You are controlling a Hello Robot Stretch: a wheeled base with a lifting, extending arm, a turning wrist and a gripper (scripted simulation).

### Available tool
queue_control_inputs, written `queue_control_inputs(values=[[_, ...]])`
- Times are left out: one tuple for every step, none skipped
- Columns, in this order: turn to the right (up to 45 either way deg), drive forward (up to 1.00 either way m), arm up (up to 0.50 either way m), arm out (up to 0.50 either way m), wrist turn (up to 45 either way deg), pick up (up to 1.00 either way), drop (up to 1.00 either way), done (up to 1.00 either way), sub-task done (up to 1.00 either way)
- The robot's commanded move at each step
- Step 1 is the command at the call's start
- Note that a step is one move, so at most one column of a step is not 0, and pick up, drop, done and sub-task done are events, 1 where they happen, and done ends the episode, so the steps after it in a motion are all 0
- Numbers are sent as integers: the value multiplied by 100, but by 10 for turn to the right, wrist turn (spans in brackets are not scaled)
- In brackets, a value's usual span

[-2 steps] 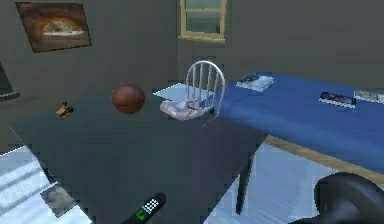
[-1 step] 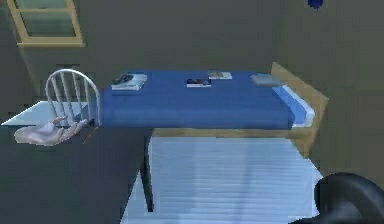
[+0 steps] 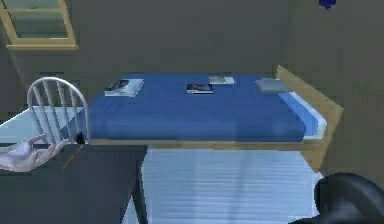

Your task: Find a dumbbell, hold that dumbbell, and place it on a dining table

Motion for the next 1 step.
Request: queue_control_inputs(values=[[-450,0,0,0,0,0,0,0,0]])
